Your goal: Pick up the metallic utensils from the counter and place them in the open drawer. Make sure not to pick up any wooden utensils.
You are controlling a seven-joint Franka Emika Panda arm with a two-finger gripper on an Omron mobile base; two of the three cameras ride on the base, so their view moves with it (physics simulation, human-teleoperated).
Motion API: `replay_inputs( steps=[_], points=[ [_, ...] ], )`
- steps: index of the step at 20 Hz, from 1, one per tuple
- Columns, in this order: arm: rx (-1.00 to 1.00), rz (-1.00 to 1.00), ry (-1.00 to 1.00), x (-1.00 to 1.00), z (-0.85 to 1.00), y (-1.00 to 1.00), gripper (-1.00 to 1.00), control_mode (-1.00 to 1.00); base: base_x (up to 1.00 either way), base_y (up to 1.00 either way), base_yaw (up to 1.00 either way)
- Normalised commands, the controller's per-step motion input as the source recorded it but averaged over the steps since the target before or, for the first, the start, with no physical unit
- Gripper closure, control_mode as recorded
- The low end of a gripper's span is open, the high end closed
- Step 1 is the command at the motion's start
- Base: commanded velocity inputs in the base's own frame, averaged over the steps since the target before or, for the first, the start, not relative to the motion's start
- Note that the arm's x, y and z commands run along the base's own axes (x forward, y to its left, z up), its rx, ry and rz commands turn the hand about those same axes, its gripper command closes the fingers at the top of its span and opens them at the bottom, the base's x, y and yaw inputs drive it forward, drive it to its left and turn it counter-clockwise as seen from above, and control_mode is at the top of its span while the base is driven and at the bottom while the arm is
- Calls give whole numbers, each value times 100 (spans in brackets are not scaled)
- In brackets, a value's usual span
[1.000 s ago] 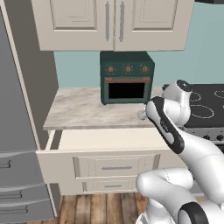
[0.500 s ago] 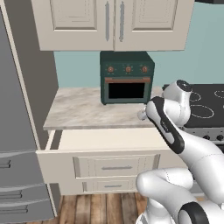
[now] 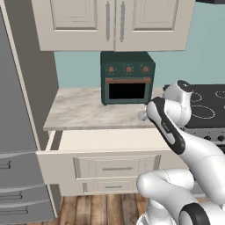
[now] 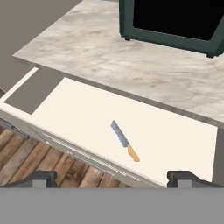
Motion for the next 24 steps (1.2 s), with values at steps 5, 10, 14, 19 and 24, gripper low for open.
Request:
replay_inputs(
  steps=[5,10,14,19,24],
  points=[
    [0,0,0,0,0,0,-100,-100,0,0,0],
    [0,0,0,0,0,0,-100,-100,0,0,0],
    [0,0,0,0,0,0,-100,100,-58,0,1],
    [0,0,0,0,0,0,-100,100,-100,7,18],
    [0,0,0,0,0,0,-100,100,-89,65,47]
  ],
)
